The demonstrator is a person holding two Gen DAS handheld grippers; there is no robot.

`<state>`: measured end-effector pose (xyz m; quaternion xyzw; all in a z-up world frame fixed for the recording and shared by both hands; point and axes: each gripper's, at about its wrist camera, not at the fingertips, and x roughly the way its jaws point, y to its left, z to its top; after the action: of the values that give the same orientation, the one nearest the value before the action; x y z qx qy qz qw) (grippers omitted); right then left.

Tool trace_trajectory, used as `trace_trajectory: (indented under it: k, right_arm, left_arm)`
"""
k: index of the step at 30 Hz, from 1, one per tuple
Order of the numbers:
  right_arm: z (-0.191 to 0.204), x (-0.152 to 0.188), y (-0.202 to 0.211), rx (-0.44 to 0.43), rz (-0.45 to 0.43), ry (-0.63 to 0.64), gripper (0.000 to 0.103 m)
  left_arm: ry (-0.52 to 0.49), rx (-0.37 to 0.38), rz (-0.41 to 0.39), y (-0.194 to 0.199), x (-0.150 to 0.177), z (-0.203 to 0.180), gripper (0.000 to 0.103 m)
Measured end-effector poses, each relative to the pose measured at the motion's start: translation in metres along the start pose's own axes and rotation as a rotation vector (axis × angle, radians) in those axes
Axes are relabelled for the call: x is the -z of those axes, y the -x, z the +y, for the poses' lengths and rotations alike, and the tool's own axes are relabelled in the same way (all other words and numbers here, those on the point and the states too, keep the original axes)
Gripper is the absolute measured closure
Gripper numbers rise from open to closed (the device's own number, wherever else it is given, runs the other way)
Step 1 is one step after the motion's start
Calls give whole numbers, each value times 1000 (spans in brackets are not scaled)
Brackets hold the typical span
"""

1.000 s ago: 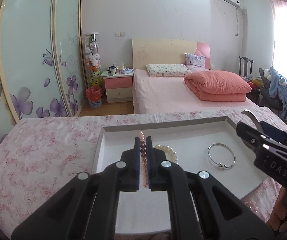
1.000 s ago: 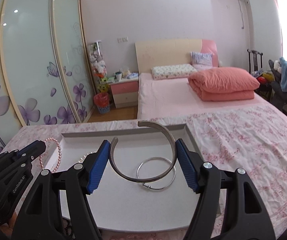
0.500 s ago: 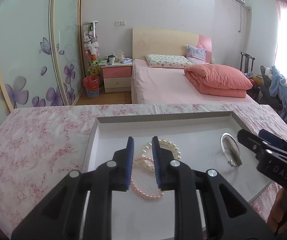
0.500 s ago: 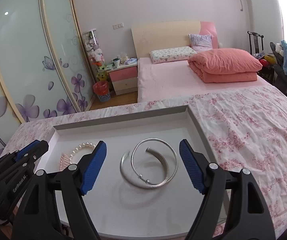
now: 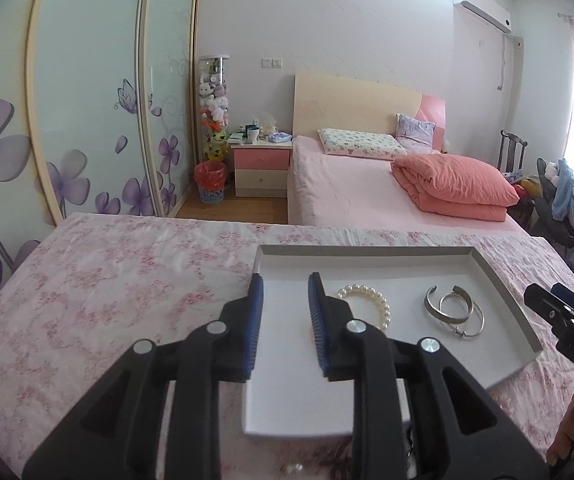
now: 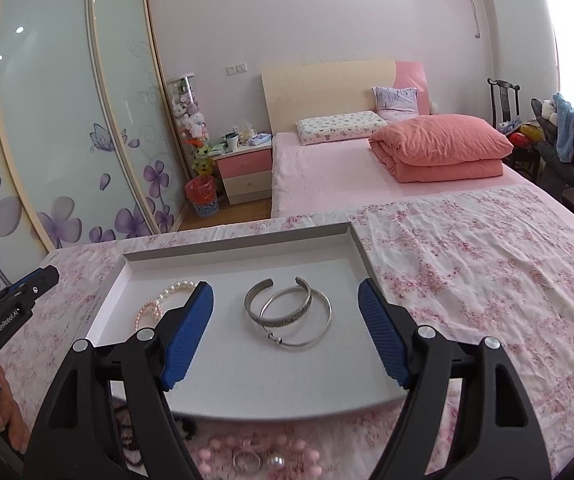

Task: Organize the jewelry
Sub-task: 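Lower both items into the tray beside the matching pieces and open both tools, then withdraw both tools from the tray toward the remaining jewelry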

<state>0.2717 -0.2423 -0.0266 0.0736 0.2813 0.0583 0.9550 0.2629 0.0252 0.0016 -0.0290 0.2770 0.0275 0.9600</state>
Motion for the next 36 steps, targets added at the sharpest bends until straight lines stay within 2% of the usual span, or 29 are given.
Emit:
trace_trajectory:
  k: [4,8,13,17,28,31,36]
  right_arm:
    - [-4,14,13,7,25,18,29]
    - [-9,37,17,22,94,47,34]
    - [-15,62,8,40,204,74,51]
    - [-17,73,-1,43,270,71,59]
    - [-4,80,-15,70,321,138,74]
    - [-5,81,-12,81,325,142,84]
    - [-17,80,-11,107,322,94,85]
  left_arm:
    - [-6,1,2,25,15,9,75]
    - [-15,1,11,48,37,20,69]
    - [-17,2,40,60,56,26,68]
    - [-13,1,60,62,65,28,68]
    - [-14,-6,92,53,73,32,63]
    - [-18,-4,105,50,74,31,62]
    - [-37,4,142,43,78,30,62]
